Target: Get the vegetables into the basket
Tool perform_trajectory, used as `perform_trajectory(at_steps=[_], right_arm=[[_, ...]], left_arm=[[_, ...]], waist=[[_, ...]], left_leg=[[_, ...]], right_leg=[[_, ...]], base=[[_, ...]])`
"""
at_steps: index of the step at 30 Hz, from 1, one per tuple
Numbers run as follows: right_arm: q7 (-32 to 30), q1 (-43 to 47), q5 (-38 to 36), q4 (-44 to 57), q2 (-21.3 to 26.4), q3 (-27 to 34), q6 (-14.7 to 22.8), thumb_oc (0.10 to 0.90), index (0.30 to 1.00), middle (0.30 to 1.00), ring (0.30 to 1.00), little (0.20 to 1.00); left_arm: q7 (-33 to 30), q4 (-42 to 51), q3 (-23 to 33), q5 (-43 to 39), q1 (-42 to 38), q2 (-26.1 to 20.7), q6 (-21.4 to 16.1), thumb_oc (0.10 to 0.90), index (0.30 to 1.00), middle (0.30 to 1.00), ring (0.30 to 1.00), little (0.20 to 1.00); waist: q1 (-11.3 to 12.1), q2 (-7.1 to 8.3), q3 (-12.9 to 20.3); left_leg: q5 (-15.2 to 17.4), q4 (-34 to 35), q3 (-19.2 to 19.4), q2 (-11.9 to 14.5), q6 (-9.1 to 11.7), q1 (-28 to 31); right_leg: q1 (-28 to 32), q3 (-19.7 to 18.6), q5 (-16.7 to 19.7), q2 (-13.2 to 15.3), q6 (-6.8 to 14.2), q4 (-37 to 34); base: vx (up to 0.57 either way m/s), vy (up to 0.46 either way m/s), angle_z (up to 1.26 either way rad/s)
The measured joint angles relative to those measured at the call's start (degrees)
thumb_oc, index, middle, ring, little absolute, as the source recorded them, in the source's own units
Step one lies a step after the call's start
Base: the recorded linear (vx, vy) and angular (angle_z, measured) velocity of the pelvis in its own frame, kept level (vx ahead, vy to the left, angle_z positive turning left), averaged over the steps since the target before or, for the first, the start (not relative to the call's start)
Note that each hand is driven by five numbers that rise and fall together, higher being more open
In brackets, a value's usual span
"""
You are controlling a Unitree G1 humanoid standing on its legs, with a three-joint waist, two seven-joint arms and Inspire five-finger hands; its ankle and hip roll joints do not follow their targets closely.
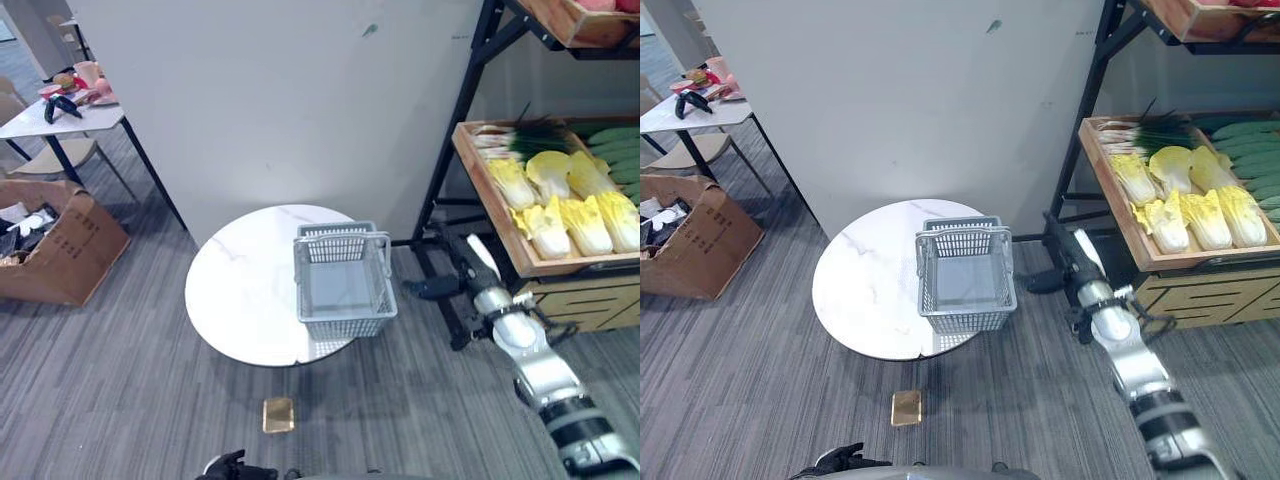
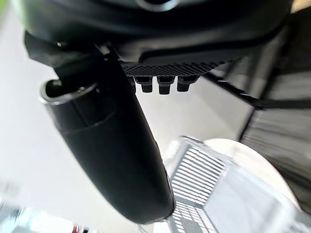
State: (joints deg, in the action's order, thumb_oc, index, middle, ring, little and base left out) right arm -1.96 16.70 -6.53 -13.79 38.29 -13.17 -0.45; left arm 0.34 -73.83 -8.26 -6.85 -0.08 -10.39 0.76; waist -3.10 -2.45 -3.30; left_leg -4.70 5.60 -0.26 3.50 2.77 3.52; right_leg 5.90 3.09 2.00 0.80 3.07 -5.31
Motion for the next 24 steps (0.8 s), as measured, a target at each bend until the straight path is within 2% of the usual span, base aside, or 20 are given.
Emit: perform_trajectory(at_steps=[2, 5, 8, 10, 15, 18, 22, 24], right_arm=[[-0.6, 2.2, 0.1, -0.3, 0.3, 0.0, 0.1, 0.900, 1.000, 1.000, 1.000, 1.000], [-0.6, 9.8, 0.1, -4.7, 1.4, -5.4, -0.1, 0.900, 1.000, 1.000, 1.000, 1.000], [-0.5, 12.1, 0.2, -8.2, 1.5, -7.1, -0.1, 0.900, 1.000, 1.000, 1.000, 1.000], [-0.2, 16.1, 1.4, -13.8, 1.6, -10.8, -0.9, 0.900, 1.000, 1.000, 1.000, 1.000], [0.5, 27.5, 2.4, -28.1, 2.0, -16.7, -2.2, 0.900, 1.000, 1.000, 1.000, 1.000], [0.7, 33.4, 2.5, -34.1, 2.1, -19.7, -2.4, 0.900, 1.000, 1.000, 1.000, 1.000], [0.7, 38.6, 2.8, -39.3, 1.8, -20.2, -3.0, 0.900, 1.000, 1.000, 1.000, 1.000], [0.8, 42.4, 2.8, -41.7, 1.8, -23.2, -3.2, 0.900, 1.000, 1.000, 1.000, 1.000]], left_arm=[[0.0, 0.1, 0.0, -0.1, -0.2, 0.0, 0.0, 0.900, 1.000, 1.000, 1.000, 1.000], [0.0, 0.3, 0.1, -1.1, -0.4, -0.1, -0.2, 0.900, 1.000, 1.000, 1.000, 1.000], [0.0, 1.2, 0.1, -1.3, -0.6, -0.5, -0.4, 0.900, 1.000, 1.000, 1.000, 1.000], [0.0, 1.3, 0.1, -2.5, -1.1, -0.9, -0.5, 0.900, 1.000, 1.000, 1.000, 1.000], [0.4, 1.3, 1.1, -5.6, -1.5, -1.2, -1.0, 0.900, 1.000, 1.000, 1.000, 1.000], [0.9, 1.3, 1.1, -6.7, -2.0, -1.3, -1.2, 0.900, 1.000, 1.000, 1.000, 1.000], [1.5, 1.3, 1.1, -8.1, -2.8, -1.3, -1.3, 0.900, 1.000, 1.000, 1.000, 1.000], [1.7, 1.3, 1.0, -9.1, -3.3, -1.3, -1.4, 0.900, 1.000, 1.000, 1.000, 1.000]], waist=[[0.6, 0.17, -0.1], [1.7, 0.39, -0.3], [3.3, 1.29, -0.9], [4.4, 2.11, -1.6], [5.2, 2.77, -3.0], [5.9, 2.71, -3.5], [6.9, 2.47, -4.1], [7.0, 2.21, -4.9]], left_leg=[[-0.1, 0.0, -0.7, 0.0, 0.1, -0.2], [-0.4, 0.0, -1.2, 0.0, 0.1, -0.9], [-0.6, -0.2, -2.3, -0.1, 0.1, -1.0], [-0.7, -0.3, -3.0, -0.2, 0.1, -1.6], [-1.4, -0.3, -4.6, -0.5, 0.1, -3.3], [-1.9, -0.3, -5.5, -0.5, 0.2, -4.7], [-2.5, -0.3, -7.0, -0.6, 0.4, -7.0], [-2.9, -0.4, -7.1, -0.5, 0.5, -8.2]], right_leg=[[-0.1, 0.3, 0.0, 0.0, 0.0, 0.0], [-0.2, 1.2, 0.0, -0.1, -0.1, 0.0], [0.2, 2.1, 0.1, -0.1, -0.2, 0.0], [-0.1, 2.7, 0.0, 0.0, -0.1, 0.0], [-1.1, 4.1, 0.0, 0.2, -0.1, 0.0], [-2.1, 5.3, 0.0, 0.1, -0.1, 0.0], [-3.6, 6.7, 0.1, 0.0, -0.2, 0.0], [-4.9, 6.7, 0.1, -0.1, -0.2, 0.0]], base=[[-0.01, -0.007, 0.19], [0.02, -0.004, 0.09], [0.03, -0.002, 0.20], [-0.01, -0.009, 0.15], [-0.04, -0.005, 0.17], [-0.05, 0.001, 0.18], [-0.09, -0.008, 0.19], [-0.08, -0.004, 0.05]])
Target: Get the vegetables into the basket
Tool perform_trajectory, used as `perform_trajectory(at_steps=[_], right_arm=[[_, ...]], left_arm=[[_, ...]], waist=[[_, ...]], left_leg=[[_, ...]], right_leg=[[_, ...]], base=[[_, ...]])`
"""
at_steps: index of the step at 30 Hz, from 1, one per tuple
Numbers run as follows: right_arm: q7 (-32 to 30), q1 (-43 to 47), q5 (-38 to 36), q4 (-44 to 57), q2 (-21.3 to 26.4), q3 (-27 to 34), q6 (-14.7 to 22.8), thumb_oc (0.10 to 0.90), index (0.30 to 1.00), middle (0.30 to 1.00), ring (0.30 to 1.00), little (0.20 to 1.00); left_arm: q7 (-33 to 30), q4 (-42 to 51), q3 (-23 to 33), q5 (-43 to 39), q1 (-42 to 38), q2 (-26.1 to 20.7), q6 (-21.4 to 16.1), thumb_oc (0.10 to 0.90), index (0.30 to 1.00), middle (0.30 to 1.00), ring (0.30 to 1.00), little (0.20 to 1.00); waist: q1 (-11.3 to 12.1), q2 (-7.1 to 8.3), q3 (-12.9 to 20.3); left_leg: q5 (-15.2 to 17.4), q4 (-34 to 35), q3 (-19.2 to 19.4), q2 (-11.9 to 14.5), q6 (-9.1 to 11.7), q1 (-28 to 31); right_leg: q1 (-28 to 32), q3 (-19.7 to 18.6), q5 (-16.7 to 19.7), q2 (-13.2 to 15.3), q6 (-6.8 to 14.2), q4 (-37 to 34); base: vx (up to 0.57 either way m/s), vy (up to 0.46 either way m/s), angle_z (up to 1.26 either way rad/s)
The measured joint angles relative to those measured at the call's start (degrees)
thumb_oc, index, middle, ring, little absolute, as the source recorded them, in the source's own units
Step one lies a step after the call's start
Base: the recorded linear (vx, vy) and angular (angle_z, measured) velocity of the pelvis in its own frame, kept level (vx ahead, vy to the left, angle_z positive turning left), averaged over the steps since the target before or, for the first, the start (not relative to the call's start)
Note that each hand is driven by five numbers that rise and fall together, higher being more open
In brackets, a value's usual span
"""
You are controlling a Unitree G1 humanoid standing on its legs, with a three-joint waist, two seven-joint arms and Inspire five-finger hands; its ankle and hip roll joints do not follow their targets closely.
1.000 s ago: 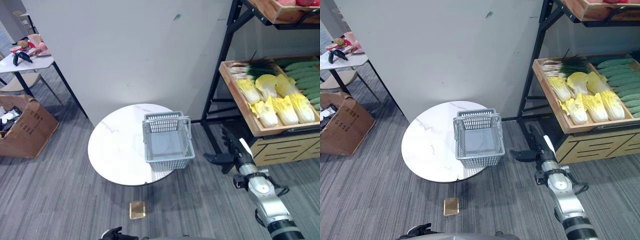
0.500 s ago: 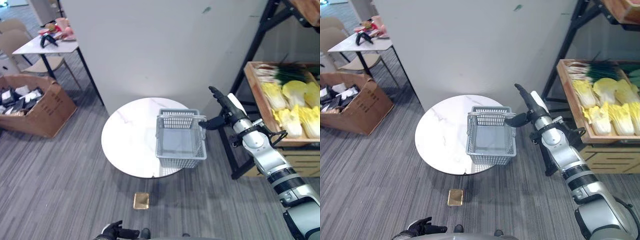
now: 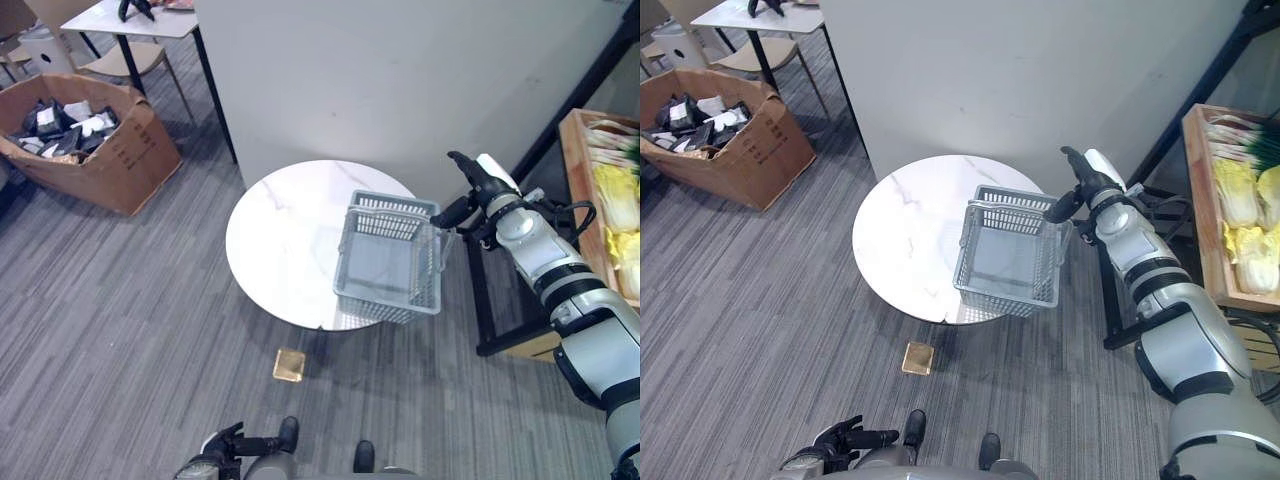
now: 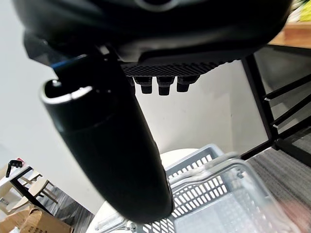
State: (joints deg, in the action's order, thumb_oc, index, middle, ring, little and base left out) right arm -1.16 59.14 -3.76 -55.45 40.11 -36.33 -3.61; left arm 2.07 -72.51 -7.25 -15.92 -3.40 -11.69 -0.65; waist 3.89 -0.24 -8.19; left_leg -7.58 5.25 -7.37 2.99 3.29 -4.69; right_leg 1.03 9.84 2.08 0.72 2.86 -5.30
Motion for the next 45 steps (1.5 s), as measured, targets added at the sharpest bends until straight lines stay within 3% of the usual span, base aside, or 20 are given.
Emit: perform_trajectory(at_steps=[2, 12, 24, 25, 45], right_arm=[[0.0, 5.3, 0.0, -4.6, -0.7, -0.6, 0.0, 0.900, 1.000, 1.000, 1.000, 1.000], [-0.1, 9.8, 2.5, -16.0, -6.0, -3.2, -0.8, 0.900, 1.000, 1.000, 1.000, 1.000], [-1.1, 10.3, 4.2, -19.5, -8.0, -3.2, -1.3, 0.900, 1.000, 1.000, 1.000, 1.000], [-1.1, 10.3, 4.3, -19.6, -8.1, -3.2, -1.3, 0.400, 0.300, 0.300, 0.300, 0.300], [-2.7, 10.4, 5.2, -19.2, -9.3, -3.1, -1.3, 0.400, 0.300, 0.300, 0.300, 0.300]], left_arm=[[0.6, 0.0, 0.0, -1.2, -1.3, 0.0, -0.2, 0.900, 1.000, 1.000, 1.000, 1.000], [0.5, 0.0, -0.4, -3.7, -3.1, 0.1, -1.0, 0.900, 1.000, 1.000, 1.000, 1.000], [-0.7, 0.0, -2.3, -5.5, -4.9, -0.5, -1.3, 0.900, 1.000, 1.000, 1.000, 1.000], [-0.7, 0.0, -2.3, -5.5, -4.9, -0.5, -1.3, 0.900, 1.000, 1.000, 1.000, 1.000], [-2.0, -0.2, -2.3, -5.5, -5.8, -0.9, -1.3, 0.900, 1.000, 1.000, 1.000, 1.000]], waist=[[0.3, -0.59, -1.4], [1.7, -0.52, -3.7], [2.4, 0.26, -5.5], [2.4, 0.26, -5.6], [2.2, 1.07, -6.2]], left_leg=[[-0.7, 0.0, -0.2, 0.1, 0.2, -2.3], [-1.0, 0.0, -0.7, 0.2, 0.3, -5.1], [-1.0, 0.0, -1.1, 0.1, 0.3, -6.8], [-1.0, 0.0, -1.1, 0.1, 0.3, -6.8], [-1.0, 0.0, -1.1, 0.1, 0.3, -7.7]], right_leg=[[-2.2, 0.3, 0.7, -0.2, -0.5, 0.2], [-4.8, 0.8, 0.7, -0.3, -0.5, 0.3], [-6.2, 1.2, 0.7, -0.4, -0.5, 0.3], [-6.2, 1.2, 0.7, -0.4, -0.5, 0.3], [-7.0, 1.3, 0.7, -0.3, -0.5, 0.3]], base=[[-0.07, -0.015, 0.07], [-0.04, -0.010, 0.03], [-0.01, -0.002, 0.01], [0.00, 0.000, 0.00], [-0.01, 0.001, 0.00]])
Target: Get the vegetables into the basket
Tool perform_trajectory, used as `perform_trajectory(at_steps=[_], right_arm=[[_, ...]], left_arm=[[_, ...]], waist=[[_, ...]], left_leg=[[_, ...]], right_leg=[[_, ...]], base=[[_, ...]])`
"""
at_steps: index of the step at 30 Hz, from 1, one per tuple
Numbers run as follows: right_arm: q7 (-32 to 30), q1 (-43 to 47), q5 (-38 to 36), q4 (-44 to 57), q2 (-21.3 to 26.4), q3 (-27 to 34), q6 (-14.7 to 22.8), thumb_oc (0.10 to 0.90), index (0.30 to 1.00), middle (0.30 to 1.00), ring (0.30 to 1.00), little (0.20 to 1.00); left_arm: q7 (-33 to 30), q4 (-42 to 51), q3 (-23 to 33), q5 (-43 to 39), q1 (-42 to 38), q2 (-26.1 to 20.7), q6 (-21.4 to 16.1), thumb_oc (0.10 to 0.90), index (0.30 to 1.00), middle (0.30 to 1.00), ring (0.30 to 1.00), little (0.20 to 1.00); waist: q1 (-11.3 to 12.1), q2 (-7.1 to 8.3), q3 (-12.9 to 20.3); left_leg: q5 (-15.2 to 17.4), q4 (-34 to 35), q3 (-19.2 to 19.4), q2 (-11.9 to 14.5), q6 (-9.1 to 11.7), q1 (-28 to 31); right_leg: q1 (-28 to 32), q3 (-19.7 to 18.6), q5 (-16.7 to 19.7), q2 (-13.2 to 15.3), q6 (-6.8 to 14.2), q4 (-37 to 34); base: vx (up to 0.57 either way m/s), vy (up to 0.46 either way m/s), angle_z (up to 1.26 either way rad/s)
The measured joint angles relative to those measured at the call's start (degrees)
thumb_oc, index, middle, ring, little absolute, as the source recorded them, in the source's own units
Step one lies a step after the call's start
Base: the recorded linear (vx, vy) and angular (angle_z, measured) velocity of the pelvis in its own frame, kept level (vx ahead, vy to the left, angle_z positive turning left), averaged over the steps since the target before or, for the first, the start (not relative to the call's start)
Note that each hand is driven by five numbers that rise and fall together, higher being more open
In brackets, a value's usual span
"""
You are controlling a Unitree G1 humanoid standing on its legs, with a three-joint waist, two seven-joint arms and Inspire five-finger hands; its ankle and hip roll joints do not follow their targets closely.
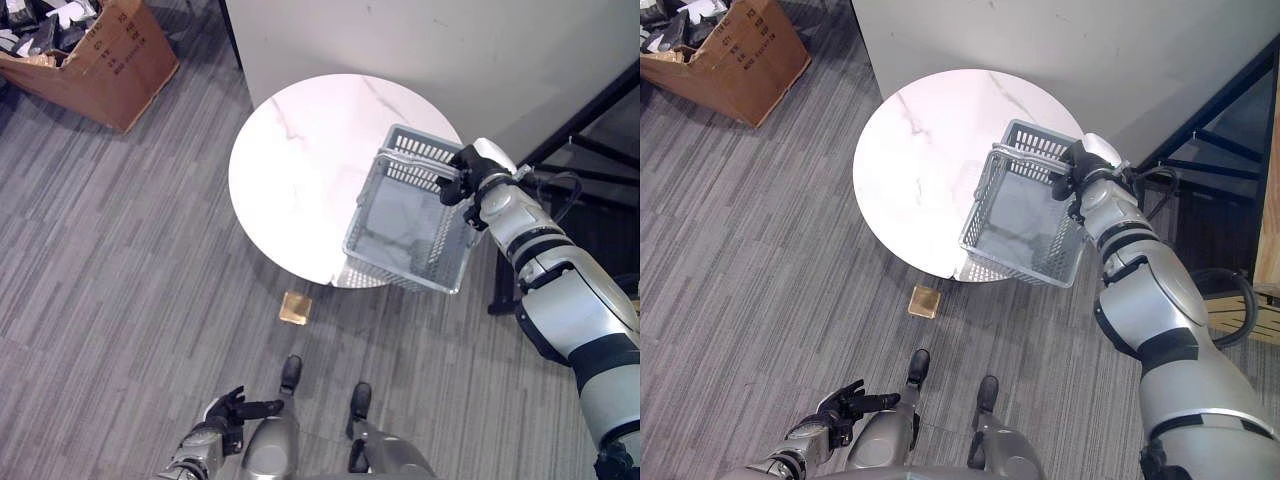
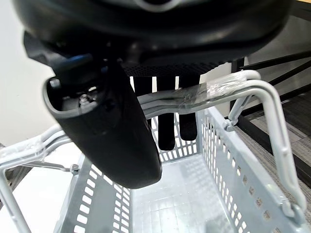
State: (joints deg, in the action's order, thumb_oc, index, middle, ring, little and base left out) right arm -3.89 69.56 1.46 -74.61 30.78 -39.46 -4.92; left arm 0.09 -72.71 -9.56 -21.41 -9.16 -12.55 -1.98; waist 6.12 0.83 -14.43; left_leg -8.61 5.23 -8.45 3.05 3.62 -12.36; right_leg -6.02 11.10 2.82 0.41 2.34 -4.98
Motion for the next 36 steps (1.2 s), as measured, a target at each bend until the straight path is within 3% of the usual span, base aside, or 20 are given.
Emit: perform_trajectory(at_steps=[8, 13, 16, 19, 21, 23, 28, 33, 36], right_arm=[[0.6, -0.1, 2.2, 2.8, -3.3, -0.2, -1.3, 0.400, 0.300, 0.300, 0.300, 0.300], [3.3, -3.1, 3.3, 10.1, -4.2, -0.2, -2.6, 0.400, 0.300, 0.300, 0.300, 0.300], [4.7, -9.1, 4.4, 22.8, -2.8, 0.2, -3.6, 0.400, 0.300, 0.300, 0.300, 0.300], [5.4, -11.3, 5.0, 27.4, -1.8, 0.2, -3.5, 0.400, 0.300, 0.300, 0.300, 0.300], [6.0, -18.6, 6.1, 37.8, 3.4, 2.9, -3.5, 0.400, 0.300, 0.300, 0.300, 0.300], [6.2, -24.5, 7.0, 42.4, 5.0, 6.6, -3.6, 0.400, 0.300, 0.300, 0.300, 0.300], [6.9, -32.2, 7.7, 45.8, 7.3, 8.8, -4.1, 0.400, 0.300, 0.300, 0.300, 0.300], [7.7, -39.1, 9.0, 46.8, 9.7, 12.1, -4.5, 0.400, 0.300, 0.300, 0.300, 0.300], [7.7, -43.3, 10.6, 46.7, 10.7, 13.4, -4.5, 0.400, 0.300, 0.300, 0.300, 0.300]], left_arm=[[-0.1, -0.8, 0.3, 0.0, -0.3, -0.8, 0.3, 0.900, 1.000, 1.000, 1.000, 1.000], [-0.2, -2.1, 1.0, 0.2, -0.7, -1.1, 1.8, 0.900, 1.000, 1.000, 1.000, 1.000], [-0.3, -2.6, 3.3, 0.7, -0.2, -1.2, 3.5, 0.900, 1.000, 1.000, 1.000, 1.000], [-0.4, -2.7, 3.6, 1.9, 0.0, -1.7, 4.1, 0.900, 1.000, 1.000, 1.000, 1.000], [-0.5, -2.7, 5.7, 3.1, 1.4, -1.5, 4.6, 0.900, 1.000, 1.000, 1.000, 1.000], [-0.6, -2.7, 7.0, 3.6, 1.8, -1.3, 5.5, 0.900, 1.000, 1.000, 1.000, 1.000], [-0.7, -3.0, 7.0, 5.7, 4.3, -0.6, 6.0, 0.900, 1.000, 1.000, 1.000, 1.000], [-0.6, -2.7, 7.0, 7.1, 5.6, 1.4, 6.3, 0.900, 1.000, 1.000, 1.000, 1.000], [-0.4, -2.6, 7.0, 8.0, 5.9, 1.6, 6.4, 0.900, 1.000, 1.000, 1.000, 1.000]], waist=[[-1.1, 1.00, -0.6], [-2.4, 1.52, -0.8], [-3.2, 2.23, -0.7], [-4.6, 2.55, -0.6], [-5.6, 2.77, -0.2], [-6.3, 2.82, 0.5], [-8.8, 1.77, 4.1], [-8.6, -0.75, 6.3], [-8.5, -0.98, 6.9]], left_leg=[[0.0, 0.0, 0.8, 0.1, 0.0, 1.8], [0.2, 0.0, 1.6, 0.0, 0.2, 4.3], [1.1, 0.0, 3.7, 0.1, 0.3, 7.4], [1.4, 0.0, 4.5, 0.1, 0.3, 8.4], [1.7, 0.0, 5.1, -0.1, -0.1, 10.0], [2.1, 0.0, 6.3, -0.1, -0.4, 11.5], [2.5, 0.0, 7.8, 0.0, -0.8, 12.5], [2.9, 0.3, 8.4, 0.3, -0.7, 12.7], [2.8, 0.2, 8.8, 0.4, -0.8, 13.0]], right_leg=[[1.4, -0.8, 0.0, 0.1, 0.0, 0.0], [3.4, -1.8, 0.1, 0.3, 0.1, 0.0], [5.6, -3.8, 0.3, 0.4, 0.2, 0.0], [6.1, -4.9, 0.5, 0.5, 0.5, 0.0], [7.5, -5.5, 0.6, 0.8, 0.4, 0.0], [8.5, -6.6, 0.5, 0.9, 0.4, 0.0], [8.7, -8.0, 0.6, 0.8, 0.4, 0.0], [8.5, -8.9, 0.8, 0.5, 0.3, -0.2], [8.7, -9.1, 0.8, 0.4, 0.2, -0.2]], base=[[0.03, 0.012, -0.05], [0.07, 0.043, -0.12], [0.04, 0.026, -0.29], [0.07, 0.030, -0.18], [0.06, 0.027, -0.20], [0.05, 0.021, -0.29], [0.00, 0.009, -0.18], [0.01, 0.002, -0.06], [-0.01, -0.009, -0.08]])
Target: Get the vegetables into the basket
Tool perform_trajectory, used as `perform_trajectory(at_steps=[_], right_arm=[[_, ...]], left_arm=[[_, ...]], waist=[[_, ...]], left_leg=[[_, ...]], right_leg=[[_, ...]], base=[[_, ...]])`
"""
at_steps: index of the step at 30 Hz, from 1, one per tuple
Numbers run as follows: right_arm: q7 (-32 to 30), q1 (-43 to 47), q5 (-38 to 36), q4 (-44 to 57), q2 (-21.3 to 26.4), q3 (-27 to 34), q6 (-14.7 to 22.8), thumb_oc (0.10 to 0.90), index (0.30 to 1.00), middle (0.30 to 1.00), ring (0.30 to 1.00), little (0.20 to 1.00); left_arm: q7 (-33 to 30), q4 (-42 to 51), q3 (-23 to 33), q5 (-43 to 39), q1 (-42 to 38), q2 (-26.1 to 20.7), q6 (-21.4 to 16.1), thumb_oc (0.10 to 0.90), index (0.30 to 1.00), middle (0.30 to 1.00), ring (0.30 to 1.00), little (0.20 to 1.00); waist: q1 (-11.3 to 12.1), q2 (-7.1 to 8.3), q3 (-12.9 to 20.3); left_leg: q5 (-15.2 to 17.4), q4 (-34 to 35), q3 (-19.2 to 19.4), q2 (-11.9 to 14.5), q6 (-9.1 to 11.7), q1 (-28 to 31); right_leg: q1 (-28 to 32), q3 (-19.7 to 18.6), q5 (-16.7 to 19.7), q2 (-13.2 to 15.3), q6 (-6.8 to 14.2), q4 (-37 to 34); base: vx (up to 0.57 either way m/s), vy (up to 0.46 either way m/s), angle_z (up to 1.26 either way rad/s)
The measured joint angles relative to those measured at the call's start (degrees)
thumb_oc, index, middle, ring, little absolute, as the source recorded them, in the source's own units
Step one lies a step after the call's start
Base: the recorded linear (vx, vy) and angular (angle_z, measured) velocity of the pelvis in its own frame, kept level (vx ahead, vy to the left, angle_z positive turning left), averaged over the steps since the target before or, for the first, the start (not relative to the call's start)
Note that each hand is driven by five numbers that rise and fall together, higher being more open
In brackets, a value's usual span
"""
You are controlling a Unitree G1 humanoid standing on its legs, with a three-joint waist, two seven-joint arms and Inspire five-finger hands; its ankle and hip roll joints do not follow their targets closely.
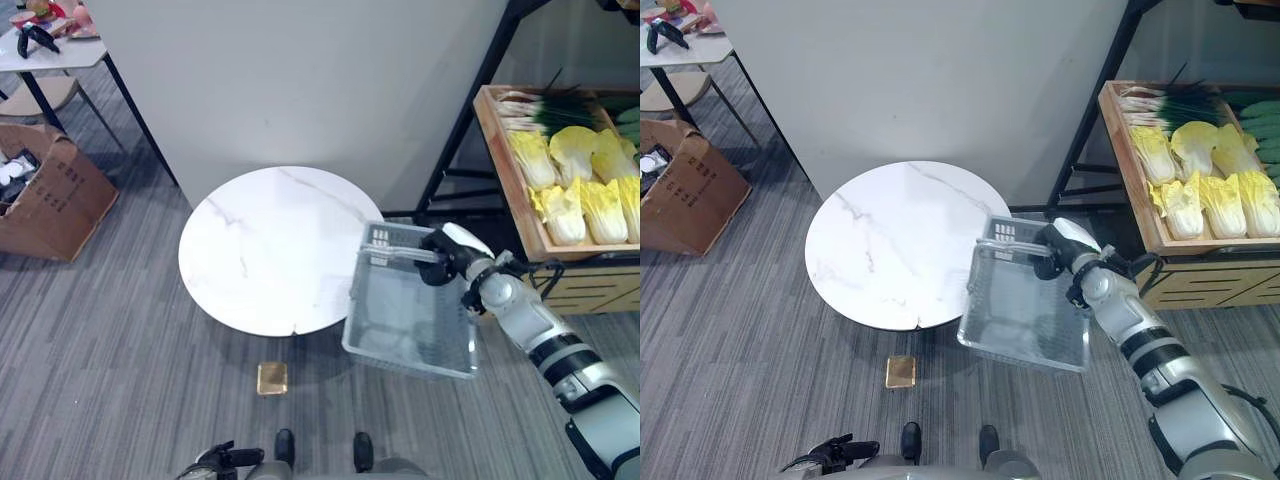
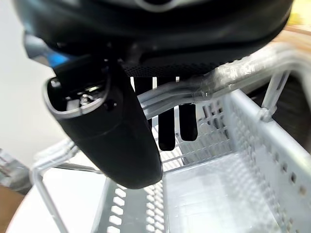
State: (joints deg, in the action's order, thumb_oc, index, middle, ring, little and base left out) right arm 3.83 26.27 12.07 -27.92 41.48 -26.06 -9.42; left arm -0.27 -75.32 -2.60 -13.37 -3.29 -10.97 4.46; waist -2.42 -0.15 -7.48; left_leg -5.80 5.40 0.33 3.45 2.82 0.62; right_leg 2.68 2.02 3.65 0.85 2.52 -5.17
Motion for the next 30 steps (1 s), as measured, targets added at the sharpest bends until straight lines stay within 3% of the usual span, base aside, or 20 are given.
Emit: perform_trajectory(at_steps=[3, 8, 16, 25, 30], right_arm=[[0.6, -6.4, 0.1, -1.4, 0.8, 2.6, -0.4, 0.400, 0.300, 0.300, 0.300, 0.300], [1.0, -8.4, 0.7, -7.8, 0.7, 3.3, -0.5, 0.400, 0.300, 0.300, 0.300, 0.300], [1.0, -9.1, 2.7, -30.3, 0.3, 3.8, 1.4, 0.400, 0.300, 0.300, 0.300, 0.300], [-1.5, -16.7, 3.7, -40.4, -3.2, 12.4, 1.8, 0.400, 0.300, 0.300, 0.300, 0.300], [-2.0, -20.7, 2.6, -40.5, -5.5, 14.5, 2.0, 0.400, 0.300, 0.300, 0.300, 0.300]], left_arm=[[0.4, 0.0, 0.0, 0.1, 0.3, 0.0, 0.2, 0.900, 1.000, 1.000, 1.000, 1.000], [0.7, 0.0, 0.0, 1.3, 0.4, 0.1, 0.2, 0.900, 1.000, 1.000, 1.000, 1.000], [1.6, -0.1, -0.3, 1.6, 0.9, 0.0, 0.3, 0.900, 1.000, 1.000, 1.000, 1.000], [1.6, -1.2, -0.4, 1.6, 1.0, 0.0, 0.3, 0.900, 1.000, 1.000, 1.000, 1.000], [1.5, -1.9, -1.2, 1.6, 1.3, 0.2, 0.3, 0.900, 1.000, 1.000, 1.000, 1.000]], waist=[[-0.4, -0.20, 0.4], [-0.5, -0.33, 0.5], [-0.3, -1.70, 1.4], [-1.6, -1.92, 1.8], [-1.9, -2.29, 2.8]], left_leg=[[0.0, -0.1, 0.0, 0.0, -0.1, 0.1], [0.0, 0.1, 0.0, 0.0, -0.1, 0.6], [0.0, -0.1, 0.2, 0.0, -0.1, 0.8], [0.1, 0.0, 0.1, 0.3, 0.1, 1.0], [0.2, 0.2, 0.1, 0.4, 0.2, 1.1]], right_leg=[[0.2, 0.1, 0.0, 0.0, 0.0, -0.1], [0.5, 0.1, 0.0, 0.0, 0.0, -0.1], [0.7, 0.0, -0.3, 0.0, 0.4, -0.1], [1.0, 0.3, -0.4, -0.2, 0.4, -0.1], [0.8, 0.1, -0.5, -0.3, 0.2, -0.1]], base=[[0.02, -0.004, 0.00], [0.01, -0.003, 0.00], [0.00, -0.008, 0.00], [0.00, -0.010, 0.01], [0.00, 0.000, 0.00]])
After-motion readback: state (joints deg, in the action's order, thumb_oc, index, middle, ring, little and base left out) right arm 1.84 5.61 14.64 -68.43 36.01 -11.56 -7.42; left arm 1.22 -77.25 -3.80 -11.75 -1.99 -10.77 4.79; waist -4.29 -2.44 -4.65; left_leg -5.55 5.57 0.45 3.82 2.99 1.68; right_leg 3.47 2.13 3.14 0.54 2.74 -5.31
